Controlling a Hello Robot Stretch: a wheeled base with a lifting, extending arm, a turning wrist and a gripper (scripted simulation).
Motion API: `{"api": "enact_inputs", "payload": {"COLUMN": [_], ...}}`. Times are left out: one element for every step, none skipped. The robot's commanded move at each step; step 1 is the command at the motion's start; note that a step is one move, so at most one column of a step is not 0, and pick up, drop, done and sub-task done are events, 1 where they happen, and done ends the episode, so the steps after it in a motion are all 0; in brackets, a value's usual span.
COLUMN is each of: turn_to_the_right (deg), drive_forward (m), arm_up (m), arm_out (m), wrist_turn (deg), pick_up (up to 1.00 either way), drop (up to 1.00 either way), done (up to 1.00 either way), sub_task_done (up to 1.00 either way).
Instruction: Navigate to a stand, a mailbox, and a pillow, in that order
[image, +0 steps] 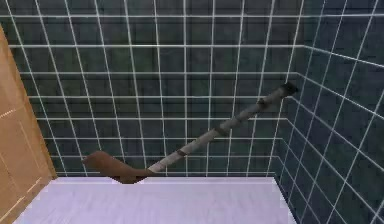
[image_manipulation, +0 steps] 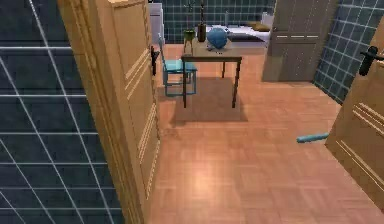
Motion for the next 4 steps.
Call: {"api": "enact_inputs", "payload": {"turn_to_the_right": [45.0,45.0,42.0,0.0], "drive_forward": [0.00,0.00,0.00,0.60], "arm_up": [0.00,0.00,0.00,0.00], "arm_out": [0.00,0.00,0.00,0.00], "wrist_turn": [0.0,0.0,0.0,0.0], "pick_up": [0.00,0.00,0.00,0.00], "drop": [0.00,0.00,0.00,0.00], "done": [0.00,0.00,0.00,0.00], "sub_task_done": [0.00,0.00,0.00,0.00]}}
